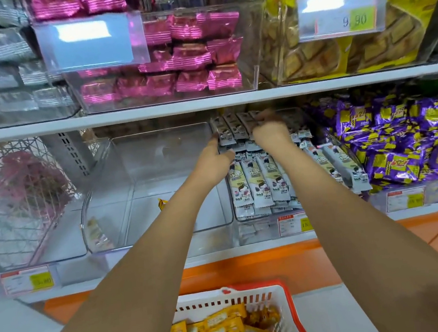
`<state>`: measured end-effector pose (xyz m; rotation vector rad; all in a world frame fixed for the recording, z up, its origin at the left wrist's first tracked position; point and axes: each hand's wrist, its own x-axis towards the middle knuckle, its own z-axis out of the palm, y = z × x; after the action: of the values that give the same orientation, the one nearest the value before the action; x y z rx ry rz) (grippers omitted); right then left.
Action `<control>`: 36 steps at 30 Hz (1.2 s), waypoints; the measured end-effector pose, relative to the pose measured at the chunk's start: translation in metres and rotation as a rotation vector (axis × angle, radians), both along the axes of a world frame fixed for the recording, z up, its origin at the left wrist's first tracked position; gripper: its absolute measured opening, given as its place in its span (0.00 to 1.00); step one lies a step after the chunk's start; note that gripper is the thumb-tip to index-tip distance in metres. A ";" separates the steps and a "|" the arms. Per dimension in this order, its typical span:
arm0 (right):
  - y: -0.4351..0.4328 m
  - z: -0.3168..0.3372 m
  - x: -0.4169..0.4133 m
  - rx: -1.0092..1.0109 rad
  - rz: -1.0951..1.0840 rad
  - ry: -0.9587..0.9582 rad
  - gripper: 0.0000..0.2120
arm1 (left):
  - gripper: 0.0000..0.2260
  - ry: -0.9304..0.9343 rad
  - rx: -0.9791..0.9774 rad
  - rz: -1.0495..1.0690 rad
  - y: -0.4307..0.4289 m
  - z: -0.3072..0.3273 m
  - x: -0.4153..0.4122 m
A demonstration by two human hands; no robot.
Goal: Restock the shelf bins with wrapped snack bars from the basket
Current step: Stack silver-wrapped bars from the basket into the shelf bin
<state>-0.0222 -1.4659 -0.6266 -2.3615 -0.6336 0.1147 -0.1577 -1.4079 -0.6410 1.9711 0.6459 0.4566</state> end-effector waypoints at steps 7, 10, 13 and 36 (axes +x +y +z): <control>-0.013 0.010 -0.003 0.064 0.115 0.070 0.21 | 0.25 -0.008 -0.020 -0.001 0.004 -0.005 -0.001; -0.024 0.014 -0.010 0.067 0.135 0.084 0.21 | 0.25 -0.001 -0.024 0.013 0.002 -0.003 -0.004; -0.043 0.019 -0.025 0.158 0.157 0.073 0.16 | 0.23 -0.010 -0.007 0.045 -0.006 0.000 -0.015; -0.118 -0.237 -0.225 -0.515 0.667 0.101 0.25 | 0.22 0.944 0.114 0.369 -0.005 -0.170 -0.320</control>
<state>-0.2474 -1.5842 -0.8638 -2.4836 -1.4576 0.7641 -0.4776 -1.4127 -0.8108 2.1257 1.6099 -0.2802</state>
